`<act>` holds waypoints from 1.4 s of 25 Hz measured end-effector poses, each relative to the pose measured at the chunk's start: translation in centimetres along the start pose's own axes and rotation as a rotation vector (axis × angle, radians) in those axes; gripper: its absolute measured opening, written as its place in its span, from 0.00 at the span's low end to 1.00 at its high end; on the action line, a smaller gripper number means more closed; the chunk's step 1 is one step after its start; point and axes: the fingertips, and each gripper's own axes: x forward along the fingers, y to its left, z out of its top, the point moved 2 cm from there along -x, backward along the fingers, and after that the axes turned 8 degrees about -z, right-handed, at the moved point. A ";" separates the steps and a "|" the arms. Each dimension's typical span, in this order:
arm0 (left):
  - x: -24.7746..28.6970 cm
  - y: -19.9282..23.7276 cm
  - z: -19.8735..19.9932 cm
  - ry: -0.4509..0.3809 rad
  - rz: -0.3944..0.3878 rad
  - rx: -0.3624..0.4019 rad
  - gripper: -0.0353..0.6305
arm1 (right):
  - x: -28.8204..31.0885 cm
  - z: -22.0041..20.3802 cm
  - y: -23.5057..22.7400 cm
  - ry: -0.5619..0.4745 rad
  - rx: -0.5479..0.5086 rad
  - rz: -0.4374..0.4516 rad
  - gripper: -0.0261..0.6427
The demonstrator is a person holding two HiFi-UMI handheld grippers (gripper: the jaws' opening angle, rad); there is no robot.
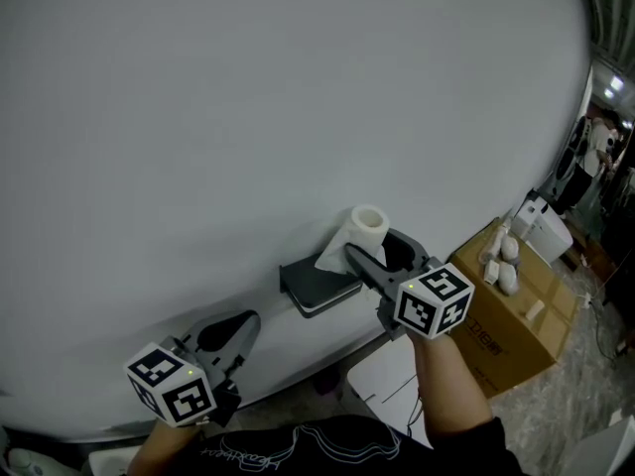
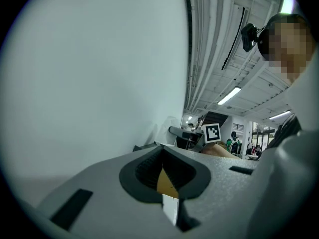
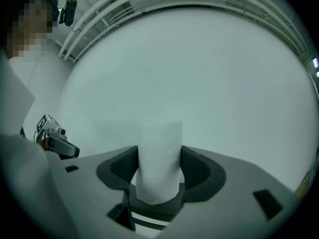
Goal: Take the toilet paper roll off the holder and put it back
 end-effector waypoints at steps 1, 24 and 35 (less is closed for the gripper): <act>-0.1 -0.2 -0.1 0.000 0.000 0.003 0.06 | -0.4 0.3 0.1 -0.009 -0.001 -0.002 0.44; -2.3 -6.4 -1.5 -0.010 -0.049 0.040 0.06 | -13.5 0.9 4.2 -0.049 0.020 -0.068 0.44; -3.0 -7.7 -3.5 0.013 -0.045 0.017 0.06 | -15.5 -5.2 6.6 0.022 0.093 -0.043 0.44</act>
